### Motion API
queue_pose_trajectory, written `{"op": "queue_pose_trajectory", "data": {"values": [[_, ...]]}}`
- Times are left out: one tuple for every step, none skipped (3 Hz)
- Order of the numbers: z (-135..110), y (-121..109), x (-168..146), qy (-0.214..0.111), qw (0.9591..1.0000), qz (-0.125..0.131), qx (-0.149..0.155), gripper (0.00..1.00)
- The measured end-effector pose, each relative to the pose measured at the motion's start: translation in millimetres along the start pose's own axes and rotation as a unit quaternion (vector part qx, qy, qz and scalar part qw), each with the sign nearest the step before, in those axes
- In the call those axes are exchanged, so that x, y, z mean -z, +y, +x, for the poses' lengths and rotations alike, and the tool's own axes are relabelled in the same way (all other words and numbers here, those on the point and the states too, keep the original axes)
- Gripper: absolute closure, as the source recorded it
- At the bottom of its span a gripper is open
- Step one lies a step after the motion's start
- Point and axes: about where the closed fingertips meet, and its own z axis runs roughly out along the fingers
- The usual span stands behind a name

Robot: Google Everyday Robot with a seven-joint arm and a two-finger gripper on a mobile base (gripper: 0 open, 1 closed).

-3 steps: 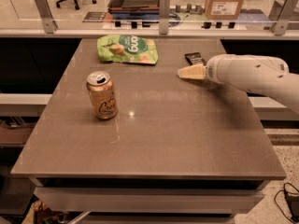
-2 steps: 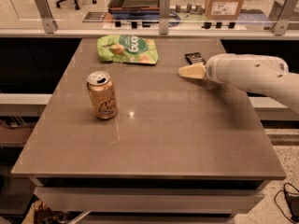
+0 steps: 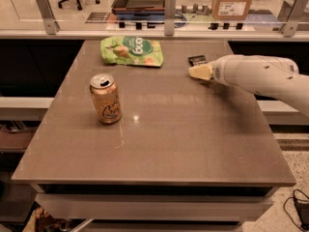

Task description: Pick rxbar chocolate

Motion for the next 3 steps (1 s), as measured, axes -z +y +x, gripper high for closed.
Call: {"op": "queue_pose_trajectory", "data": {"values": [[-2.8,-0.2,1.5,0.000,1.0000,0.000,0.000,1.00],[-2.8,-0.1,1.5,0.000,1.0000,0.000,0.000,1.00],[-2.8,-0.1,1.5,0.000,1.0000,0.000,0.000,1.00]]}}
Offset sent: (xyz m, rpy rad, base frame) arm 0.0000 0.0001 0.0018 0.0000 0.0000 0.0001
